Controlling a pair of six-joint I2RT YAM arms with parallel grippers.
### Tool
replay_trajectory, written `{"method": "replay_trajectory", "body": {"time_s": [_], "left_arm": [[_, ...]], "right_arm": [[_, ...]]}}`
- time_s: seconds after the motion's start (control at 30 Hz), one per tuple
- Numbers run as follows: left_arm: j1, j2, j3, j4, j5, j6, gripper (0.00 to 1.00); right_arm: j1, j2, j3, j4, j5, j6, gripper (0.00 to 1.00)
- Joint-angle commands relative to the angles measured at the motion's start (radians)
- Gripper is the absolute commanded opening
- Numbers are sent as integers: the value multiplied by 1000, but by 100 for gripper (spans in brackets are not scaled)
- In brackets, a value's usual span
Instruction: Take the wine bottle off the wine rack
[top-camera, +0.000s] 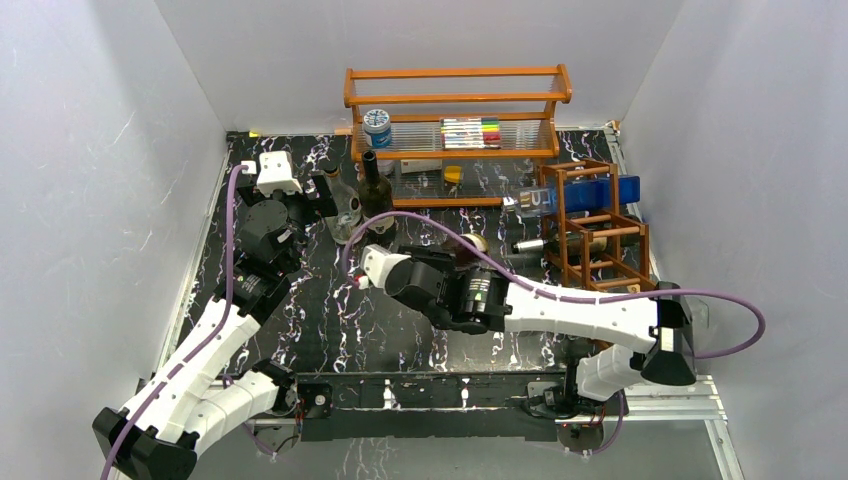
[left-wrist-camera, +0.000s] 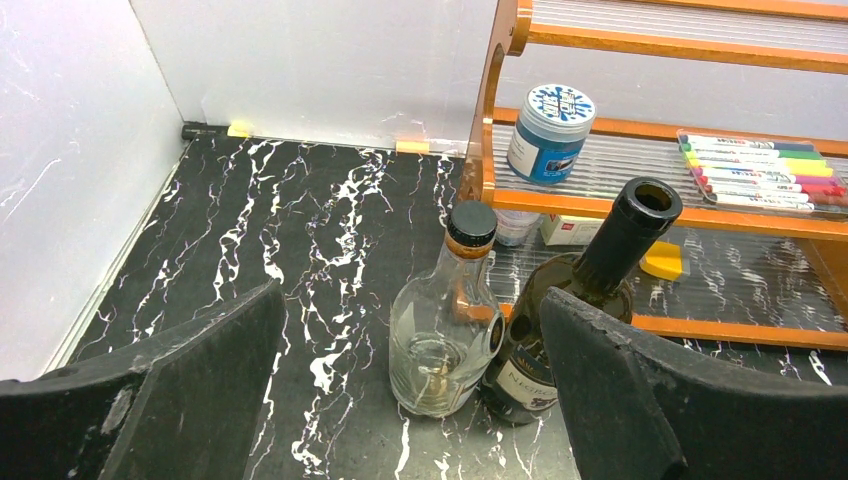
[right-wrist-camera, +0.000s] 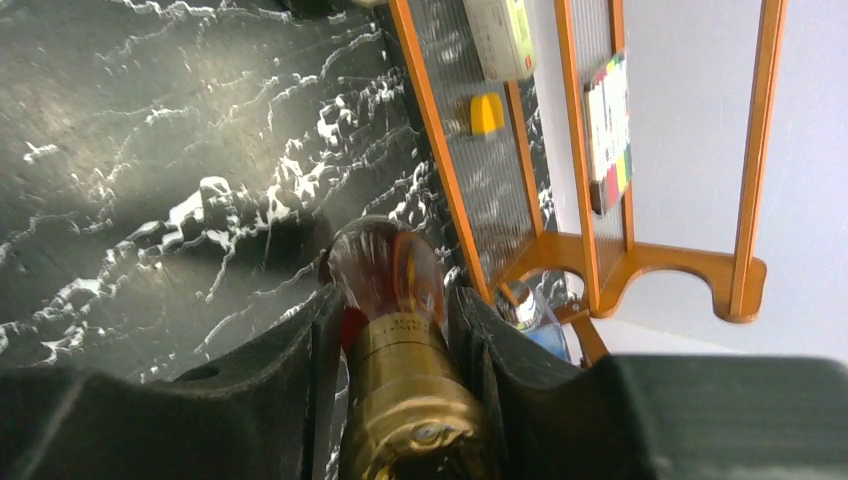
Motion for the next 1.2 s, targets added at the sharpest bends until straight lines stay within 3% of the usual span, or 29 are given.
{"method": "replay_trajectory", "body": {"time_s": [0.0,0.13,0.57,1.17], "left_arm": [[5,-6,28,12,-4,-2,98],[5,-5,27,12,-4,-2,98],[5,-1,29,11,-6,2,98],[5,-5,33,7,-9,3,98]], "right_arm": [[12,-35,124,197,183,-164,0],[7,-11,182,262,109,-64,0],[-149,37,317,247,-171,296,0],[-483,144,449,388,-438,475,0]]}}
